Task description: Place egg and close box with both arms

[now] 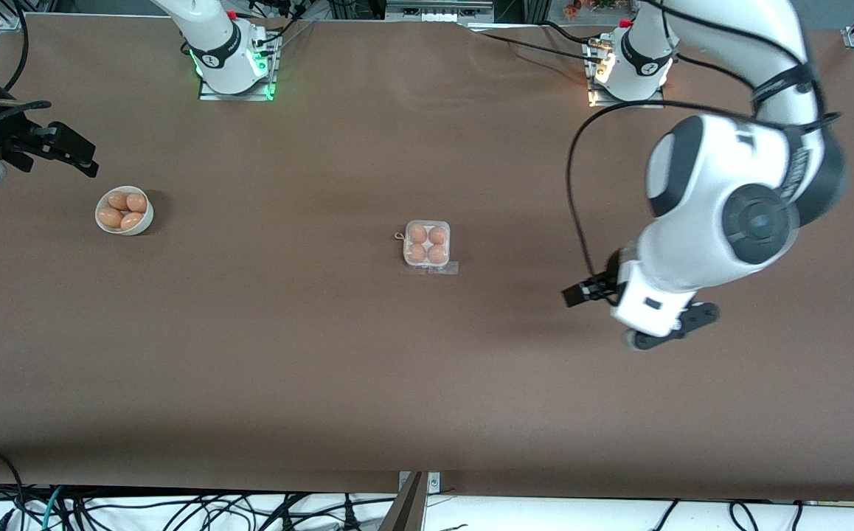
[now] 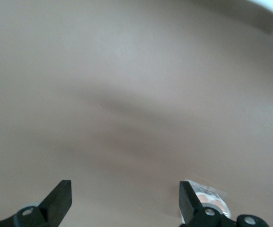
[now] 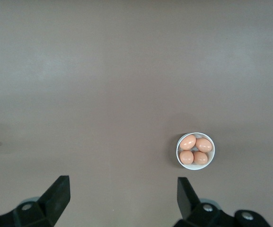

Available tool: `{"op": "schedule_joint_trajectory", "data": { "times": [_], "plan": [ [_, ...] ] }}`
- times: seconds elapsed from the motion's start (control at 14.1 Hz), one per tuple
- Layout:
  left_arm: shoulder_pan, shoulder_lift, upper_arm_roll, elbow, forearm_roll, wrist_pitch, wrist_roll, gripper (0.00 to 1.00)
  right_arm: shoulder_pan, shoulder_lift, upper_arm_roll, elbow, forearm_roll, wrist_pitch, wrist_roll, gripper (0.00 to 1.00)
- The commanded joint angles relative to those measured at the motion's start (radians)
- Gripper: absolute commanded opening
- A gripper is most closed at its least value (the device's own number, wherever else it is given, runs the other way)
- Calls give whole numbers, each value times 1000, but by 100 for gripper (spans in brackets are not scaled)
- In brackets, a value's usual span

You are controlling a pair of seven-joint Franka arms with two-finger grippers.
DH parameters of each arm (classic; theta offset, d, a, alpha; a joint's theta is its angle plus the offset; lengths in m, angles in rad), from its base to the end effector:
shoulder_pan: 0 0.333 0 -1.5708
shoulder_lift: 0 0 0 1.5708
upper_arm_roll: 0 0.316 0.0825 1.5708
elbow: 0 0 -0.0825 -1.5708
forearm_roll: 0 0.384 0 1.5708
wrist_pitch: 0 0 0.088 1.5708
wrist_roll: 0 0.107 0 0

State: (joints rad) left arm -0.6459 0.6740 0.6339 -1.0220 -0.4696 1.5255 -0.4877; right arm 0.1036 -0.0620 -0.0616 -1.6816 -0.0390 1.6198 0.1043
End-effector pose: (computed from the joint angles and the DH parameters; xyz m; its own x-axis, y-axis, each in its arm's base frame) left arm 0.6868 -0.2052 0.4946 0.9282 0.3580 -0.1012 0.3641 -0.9301 0.0490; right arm 0.5381 0.0176 0.6102 0.9982 -0.0602 0.0037 -0.0603 -0.9976 0.0349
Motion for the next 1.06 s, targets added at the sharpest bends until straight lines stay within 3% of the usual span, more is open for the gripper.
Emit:
{"op": "schedule_joint_trajectory", "data": {
  "times": [0.0,0.43,0.64,0.78,0.85,0.99],
  "plan": [
    [-6,-11,70,7,22,-16,96,100,-8,-6,3,2,14,0,-15,100],
    [66,-33,98,7,23,-24,170,100,-8,-6,3,0,14,0,-15,100],
    [139,-106,64,2,25,-24,182,100,-8,-6,3,0,14,0,-15,100],
    [247,-181,-49,-6,67,-24,190,100,-8,-6,3,0,14,-1,-15,100],
    [312,-227,-162,-12,159,-24,190,100,-8,-6,3,0,14,-1,-15,100],
    [467,-305,-456,-82,428,-24,190,100,-8,-6,3,0,14,-1,-15,100]
  ]
}}
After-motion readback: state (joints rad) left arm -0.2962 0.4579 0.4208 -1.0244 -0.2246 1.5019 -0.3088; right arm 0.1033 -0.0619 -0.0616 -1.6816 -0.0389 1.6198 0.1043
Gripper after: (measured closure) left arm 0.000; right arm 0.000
